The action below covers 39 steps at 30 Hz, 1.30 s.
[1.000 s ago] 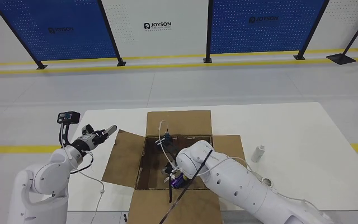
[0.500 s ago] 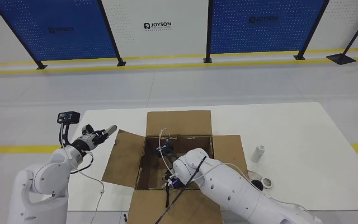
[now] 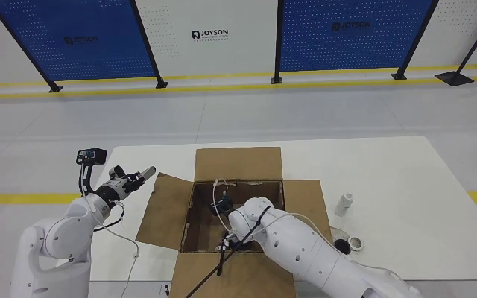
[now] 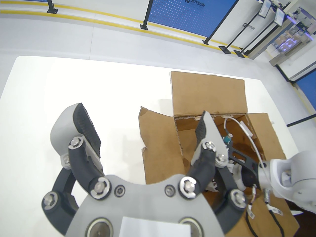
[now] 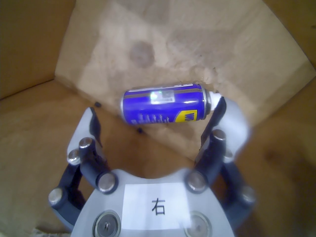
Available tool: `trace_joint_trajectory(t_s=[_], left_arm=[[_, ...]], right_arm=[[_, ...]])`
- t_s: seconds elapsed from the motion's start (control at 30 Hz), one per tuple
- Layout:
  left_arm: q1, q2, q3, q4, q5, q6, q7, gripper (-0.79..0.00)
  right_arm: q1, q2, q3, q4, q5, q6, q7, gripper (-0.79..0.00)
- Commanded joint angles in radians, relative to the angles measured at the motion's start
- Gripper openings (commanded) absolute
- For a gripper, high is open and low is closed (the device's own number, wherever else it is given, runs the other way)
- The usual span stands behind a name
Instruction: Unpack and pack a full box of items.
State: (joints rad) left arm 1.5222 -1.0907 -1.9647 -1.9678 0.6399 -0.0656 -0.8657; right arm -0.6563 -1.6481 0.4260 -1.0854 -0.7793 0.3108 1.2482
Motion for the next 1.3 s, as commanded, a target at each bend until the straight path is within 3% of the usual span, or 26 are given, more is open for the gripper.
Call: trace_joint_trajectory(t_s=[0.0, 0.17, 0.47, 0.67, 0.87, 1.03, 1.27], left_arm=[[0.000, 0.000, 0.000, 0.000, 0.000, 0.000, 0.000, 0.000], [0.000, 0.000, 0.000, 0.000, 0.000, 0.000, 0.000, 0.000], [0.000, 0.000, 0.000, 0.000, 0.000, 0.000, 0.000, 0.000], [0.000, 0.000, 0.000, 0.000, 0.000, 0.000, 0.000, 0.000], [0.000, 0.000, 0.000, 0.000, 0.000, 0.000, 0.000, 0.000], [0.000, 0.000, 0.000, 0.000, 0.000, 0.000, 0.000, 0.000], [0.000, 0.000, 0.000, 0.000, 0.000, 0.000, 0.000, 0.000]], right_arm=[[0.008, -0.009, -0.004, 0.019, -0.006, -0.001, 0.003, 0.000], [0.019, -0.029, -0.009, 0.080, 0.000, -0.030, -0.019, 0.000], [0.031, -0.058, 0.021, 0.177, 0.034, -0.112, -0.162, 0.000], [0.036, -0.065, 0.030, 0.166, -0.003, -0.120, -0.223, 0.000], [0.030, -0.055, 0.047, 0.081, -0.024, -0.123, -0.116, 0.000], [0.020, -0.041, 0.049, 0.011, -0.104, -0.047, -0.001, 0.000], [-0.033, -0.025, 0.072, 0.005, -0.144, -0.031, 0.000, 0.000]])
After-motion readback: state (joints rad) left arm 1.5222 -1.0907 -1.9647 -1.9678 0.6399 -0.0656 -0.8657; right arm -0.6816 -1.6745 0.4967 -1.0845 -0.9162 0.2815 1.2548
